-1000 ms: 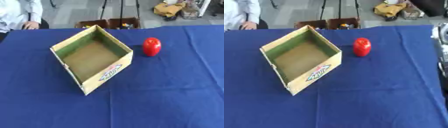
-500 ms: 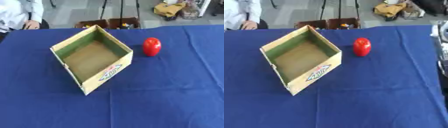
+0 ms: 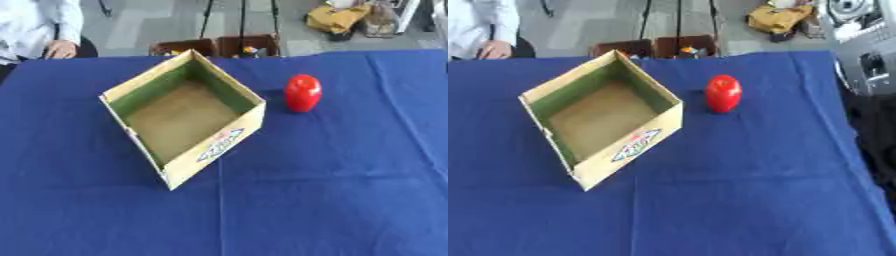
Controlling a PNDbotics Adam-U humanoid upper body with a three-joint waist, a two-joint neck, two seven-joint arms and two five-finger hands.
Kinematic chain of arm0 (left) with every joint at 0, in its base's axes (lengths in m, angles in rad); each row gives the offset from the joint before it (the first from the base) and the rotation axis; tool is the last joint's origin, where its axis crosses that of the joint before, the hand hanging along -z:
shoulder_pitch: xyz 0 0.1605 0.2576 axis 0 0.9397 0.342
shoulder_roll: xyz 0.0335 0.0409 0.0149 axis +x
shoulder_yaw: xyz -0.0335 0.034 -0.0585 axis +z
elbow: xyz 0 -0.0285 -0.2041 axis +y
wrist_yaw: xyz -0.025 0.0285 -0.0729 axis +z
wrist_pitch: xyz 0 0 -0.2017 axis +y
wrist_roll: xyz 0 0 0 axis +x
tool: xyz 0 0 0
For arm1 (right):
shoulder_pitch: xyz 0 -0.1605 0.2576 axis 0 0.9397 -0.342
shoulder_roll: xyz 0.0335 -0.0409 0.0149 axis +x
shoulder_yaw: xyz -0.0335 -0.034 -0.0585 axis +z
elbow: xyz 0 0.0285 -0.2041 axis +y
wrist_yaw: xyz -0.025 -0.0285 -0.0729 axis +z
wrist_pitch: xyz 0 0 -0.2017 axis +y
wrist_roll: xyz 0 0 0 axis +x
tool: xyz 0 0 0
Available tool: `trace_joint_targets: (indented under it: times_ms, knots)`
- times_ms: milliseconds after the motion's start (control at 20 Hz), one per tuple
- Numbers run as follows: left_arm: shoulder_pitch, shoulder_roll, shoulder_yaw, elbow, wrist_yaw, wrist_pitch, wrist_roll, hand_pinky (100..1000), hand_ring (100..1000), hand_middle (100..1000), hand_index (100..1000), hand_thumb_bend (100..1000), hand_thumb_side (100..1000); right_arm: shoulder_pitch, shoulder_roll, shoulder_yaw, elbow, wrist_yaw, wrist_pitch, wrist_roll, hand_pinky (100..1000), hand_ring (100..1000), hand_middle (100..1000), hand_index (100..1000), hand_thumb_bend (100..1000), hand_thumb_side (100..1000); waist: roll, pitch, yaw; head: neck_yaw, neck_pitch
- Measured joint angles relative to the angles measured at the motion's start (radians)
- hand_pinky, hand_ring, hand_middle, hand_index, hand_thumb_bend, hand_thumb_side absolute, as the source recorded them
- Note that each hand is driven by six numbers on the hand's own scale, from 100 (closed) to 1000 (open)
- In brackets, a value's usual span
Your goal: Pick up objects on the table and place them in the box.
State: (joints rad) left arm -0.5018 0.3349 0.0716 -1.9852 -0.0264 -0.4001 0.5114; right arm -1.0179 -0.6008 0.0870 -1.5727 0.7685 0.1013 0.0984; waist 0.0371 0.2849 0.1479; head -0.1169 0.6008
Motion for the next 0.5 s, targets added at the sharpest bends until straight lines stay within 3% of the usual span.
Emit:
trace_joint_targets:
  times_ms: [500]
  knots:
    - [0.001, 0.001, -0.005, 0.0, 0.002, 0.002, -0.005, 693, 827, 822, 881, 100, 995, -0.133, 0.048, 0.024, 0.37, 0.176, -0.078, 0.123, 738, 795, 847, 884, 409, 853, -0.003, -0.001, 0.004, -0.005, 0.004]
